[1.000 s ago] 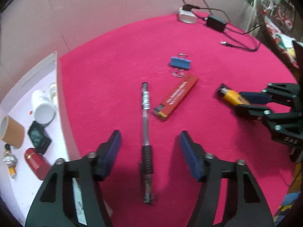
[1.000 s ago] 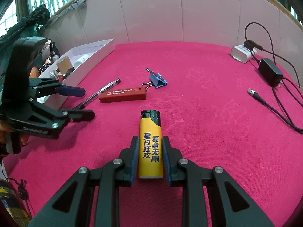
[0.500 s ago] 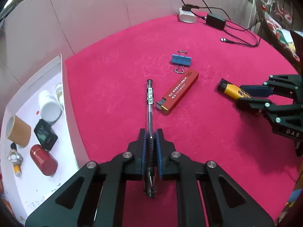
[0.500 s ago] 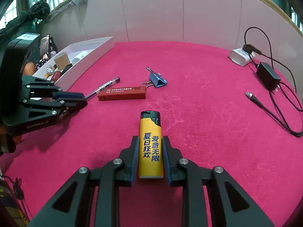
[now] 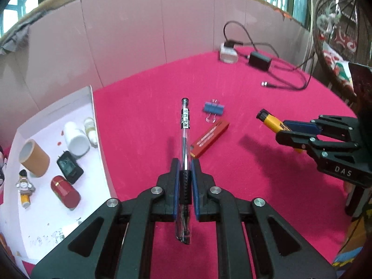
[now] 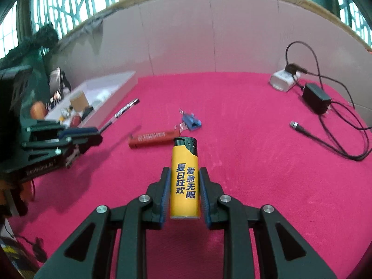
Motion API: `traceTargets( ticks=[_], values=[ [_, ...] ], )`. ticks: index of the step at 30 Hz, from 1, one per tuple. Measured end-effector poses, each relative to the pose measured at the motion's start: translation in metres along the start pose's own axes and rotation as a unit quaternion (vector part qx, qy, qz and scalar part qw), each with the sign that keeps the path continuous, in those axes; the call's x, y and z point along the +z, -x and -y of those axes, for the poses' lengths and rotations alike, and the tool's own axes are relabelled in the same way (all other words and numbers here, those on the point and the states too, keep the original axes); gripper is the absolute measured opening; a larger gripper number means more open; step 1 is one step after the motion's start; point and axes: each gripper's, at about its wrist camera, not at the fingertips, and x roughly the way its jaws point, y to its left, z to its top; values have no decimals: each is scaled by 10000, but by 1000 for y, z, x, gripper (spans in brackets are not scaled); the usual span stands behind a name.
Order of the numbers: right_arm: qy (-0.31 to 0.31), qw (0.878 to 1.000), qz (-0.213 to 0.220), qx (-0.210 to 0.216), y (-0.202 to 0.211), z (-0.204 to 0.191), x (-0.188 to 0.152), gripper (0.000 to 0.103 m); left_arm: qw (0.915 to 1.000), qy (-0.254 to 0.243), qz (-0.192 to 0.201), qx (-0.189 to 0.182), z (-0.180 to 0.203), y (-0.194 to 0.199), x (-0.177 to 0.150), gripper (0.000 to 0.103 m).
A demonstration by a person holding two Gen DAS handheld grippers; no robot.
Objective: Organize rigid objects
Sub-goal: 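Carry the pen and yellow lighter over the white tray with both tools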
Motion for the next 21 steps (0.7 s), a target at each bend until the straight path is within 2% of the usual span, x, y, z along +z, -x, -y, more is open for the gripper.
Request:
traceTargets(
  ticks=[8,21],
  values=[
    [0,9989,471,10,28,-15,23,23,9993,140,354,-29,-2,25,5,9],
    [217,9971,735,21,43,-40,44,23,9971,369,671,-14,-14,46,0,9]
  ],
)
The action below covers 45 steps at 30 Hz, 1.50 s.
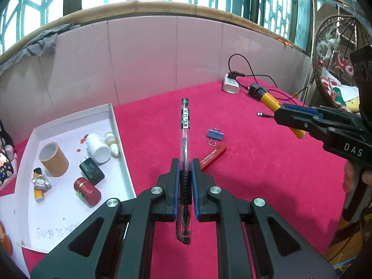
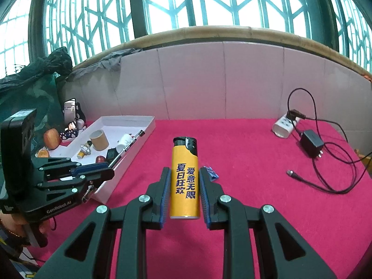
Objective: Organize rigid objects
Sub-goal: 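Carry the pen and yellow lighter over the white tray with both tools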
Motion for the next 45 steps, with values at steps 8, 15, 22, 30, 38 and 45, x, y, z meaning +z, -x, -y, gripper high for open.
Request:
traceTargets(
  ticks=[8,15,22,30,38,45],
  values=[
    [134,9999,102,34,3,-17,12,23,9997,177,155,12,-10,13,-4,9],
    [188,9997,119,87,0,-29,19,23,9990,334,299,91,-23,23,-5,9],
    [293,9994,72,168,-7,-45,26,23,9975,530,429,191,-40,33,-7,9],
    [437,9986,85,297,-13,-64,36,23,9950,747,596,296,-57,47,-11,9],
    [606,9973,43,415,-21,-82,44,23,9910,1009,748,457,-85,60,-14,9],
    [737,9957,23,560,-30,-99,52,23,9862,1252,842,674,-107,71,-21,9]
  ],
)
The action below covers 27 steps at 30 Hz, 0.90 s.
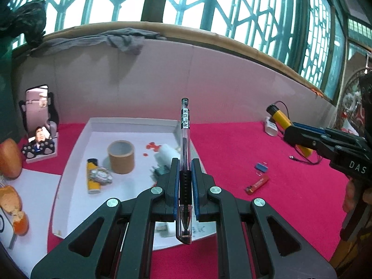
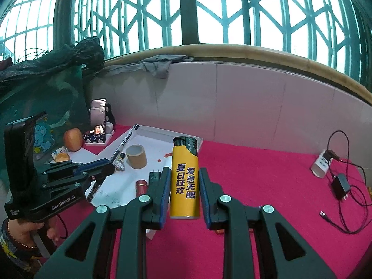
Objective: Organize rigid objects
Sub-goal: 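Carry the pen and yellow lighter over the white tray with both tools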
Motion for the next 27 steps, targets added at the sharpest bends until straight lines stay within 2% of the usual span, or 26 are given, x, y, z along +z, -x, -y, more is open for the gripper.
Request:
traceTargets(
  ticks=[14,27],
  values=[
    [210,9994,-97,239,-20,-27,13,23,9984,276,72,481,-43,5,-5,9],
    [363,9984,-212,373,-40,-48,21,23,9978,487,13,447,-61,1,-11,9]
  ],
)
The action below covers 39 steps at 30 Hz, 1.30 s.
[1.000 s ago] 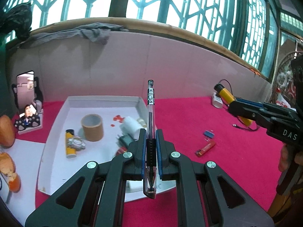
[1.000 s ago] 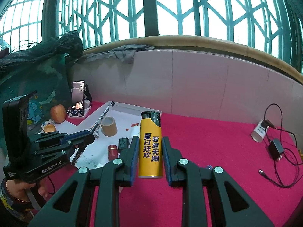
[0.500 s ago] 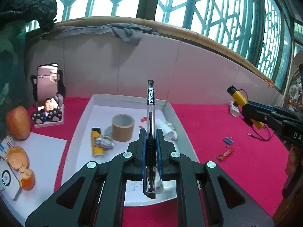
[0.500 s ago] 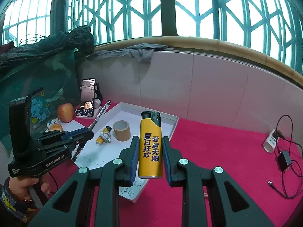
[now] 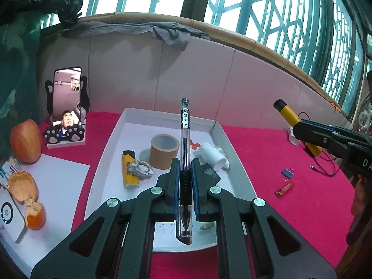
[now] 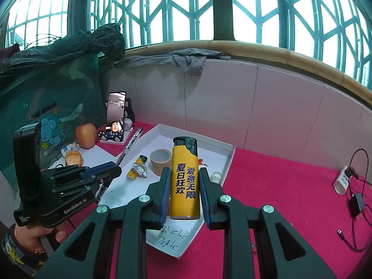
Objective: Organize rigid objects
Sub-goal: 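Carry the pen and yellow lighter over the white tray with both tools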
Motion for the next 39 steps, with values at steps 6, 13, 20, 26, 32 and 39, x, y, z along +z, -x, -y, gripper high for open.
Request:
traceTargets(
  ticks=[6,13,20,26,32,39],
  values=[
    [73,9999,-82,47,-10,-8,2,23,10000,58,-32,-7,-7,-4,-3,9],
    [93,9998,-174,68,-21,-13,3,23,9999,122,-54,-3,-15,-8,-4,9],
    [82,9995,-271,105,-38,-17,6,23,9999,148,-75,44,-23,-15,-2,9],
    [77,9992,-389,62,-55,-20,8,23,9997,218,-127,72,-33,-22,-3,9],
    [32,9985,-547,54,-74,-19,5,23,9994,231,-234,105,-37,-30,-7,9],
    [-49,9977,-683,0,-89,-14,1,23,9991,249,-314,151,-42,-38,-8,9]
  ],
)
